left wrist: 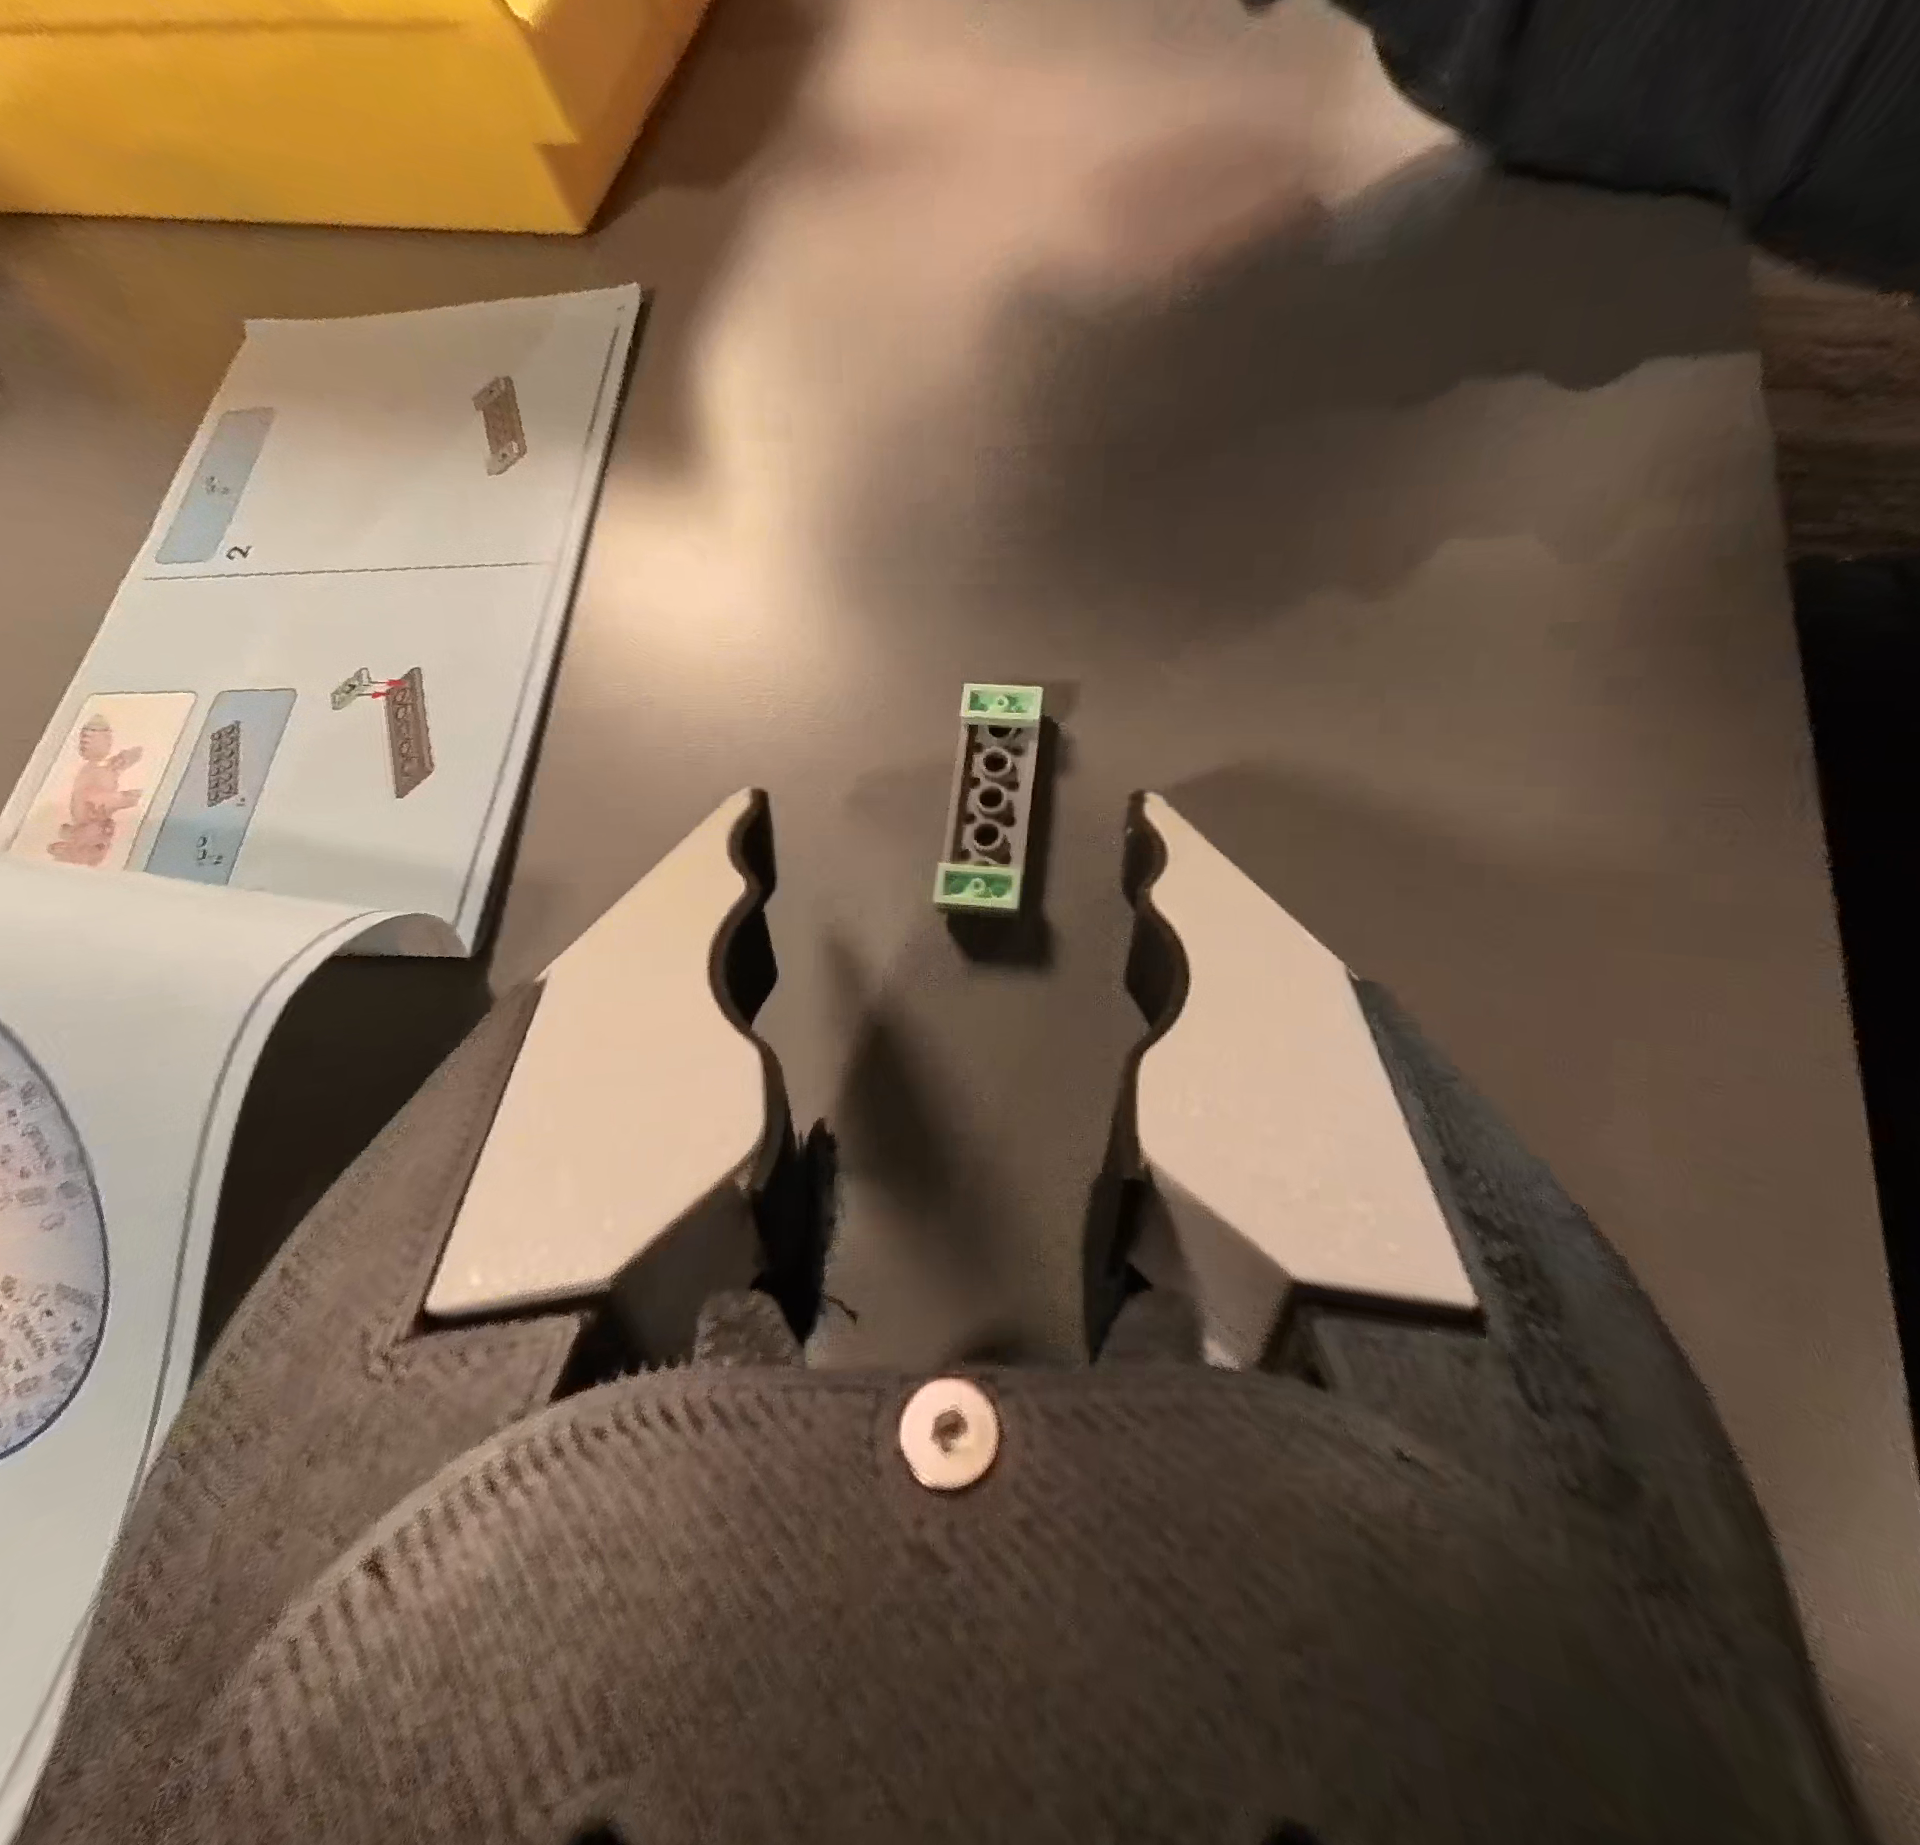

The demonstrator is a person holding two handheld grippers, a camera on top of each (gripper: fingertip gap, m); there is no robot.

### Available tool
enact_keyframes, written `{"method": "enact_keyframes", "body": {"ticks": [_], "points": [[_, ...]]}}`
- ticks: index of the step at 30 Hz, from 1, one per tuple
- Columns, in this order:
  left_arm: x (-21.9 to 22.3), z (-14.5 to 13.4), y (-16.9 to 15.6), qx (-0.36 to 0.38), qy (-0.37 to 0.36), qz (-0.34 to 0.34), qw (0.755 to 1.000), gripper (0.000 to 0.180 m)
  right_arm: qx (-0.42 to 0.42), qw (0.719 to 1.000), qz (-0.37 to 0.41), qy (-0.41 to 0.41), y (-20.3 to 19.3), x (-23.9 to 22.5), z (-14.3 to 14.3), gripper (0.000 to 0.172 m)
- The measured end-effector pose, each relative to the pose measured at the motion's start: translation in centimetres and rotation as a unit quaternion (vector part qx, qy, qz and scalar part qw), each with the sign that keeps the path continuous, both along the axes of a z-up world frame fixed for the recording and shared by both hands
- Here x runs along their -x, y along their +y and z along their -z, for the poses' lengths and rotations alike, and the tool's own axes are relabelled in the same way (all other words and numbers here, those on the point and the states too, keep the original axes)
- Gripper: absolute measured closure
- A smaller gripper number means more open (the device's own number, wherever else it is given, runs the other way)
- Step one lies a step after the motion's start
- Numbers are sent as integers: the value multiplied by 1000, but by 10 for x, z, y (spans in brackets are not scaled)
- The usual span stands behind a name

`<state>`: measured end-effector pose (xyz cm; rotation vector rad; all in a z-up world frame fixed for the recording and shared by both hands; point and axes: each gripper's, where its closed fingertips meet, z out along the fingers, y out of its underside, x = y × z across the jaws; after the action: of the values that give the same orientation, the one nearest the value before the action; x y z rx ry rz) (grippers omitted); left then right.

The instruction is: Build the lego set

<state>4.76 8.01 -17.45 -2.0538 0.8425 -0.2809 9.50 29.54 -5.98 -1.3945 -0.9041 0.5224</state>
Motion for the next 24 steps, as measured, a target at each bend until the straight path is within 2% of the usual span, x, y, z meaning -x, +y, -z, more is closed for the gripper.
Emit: {"method": "enact_keyframes", "body": {"ticks": [3,5,6,8,9,11,14,18,19,22,24], "points": [[7,-20,5,-34,-62,-19,997,109,-24,999,-11,29,-6,-3,-14,153],[19,-39,12,-86,-99,-48,990,109,-56,997,-17,45,-12,-1,-22,157],[29,-49,16,-119,-112,-69,984,109,-85,995,-17,57,-16,-2,-26,162],[55,-67,22,-184,-126,-124,967,109,-159,981,31,103,-16,-13,-38,172],[68,-73,25,-205,-134,-154,957,109,-193,974,39,113,-20,-16,-38,172],[86,-80,27,-227,-147,-195,943,103,-225,971,24,81,-24,-5,-24,172],[92,-84,34,-252,-125,-212,936,106,-236,970,7,47,-23,12,-9,172],[53,-80,66,-224,-35,-145,963,108,-232,970,12,78,-21,4,-17,172],[39,-79,77,-206,-24,-119,971,116,-227,970,14,85,-19,1,-18,172],[9,-65,116,-113,-11,-85,990,122,-225,971,24,83,-15,-2,-17,172],[-2,-48,142,-45,-13,-74,996,115,-230,970,26,77,-15,-3,-16,172]]}}
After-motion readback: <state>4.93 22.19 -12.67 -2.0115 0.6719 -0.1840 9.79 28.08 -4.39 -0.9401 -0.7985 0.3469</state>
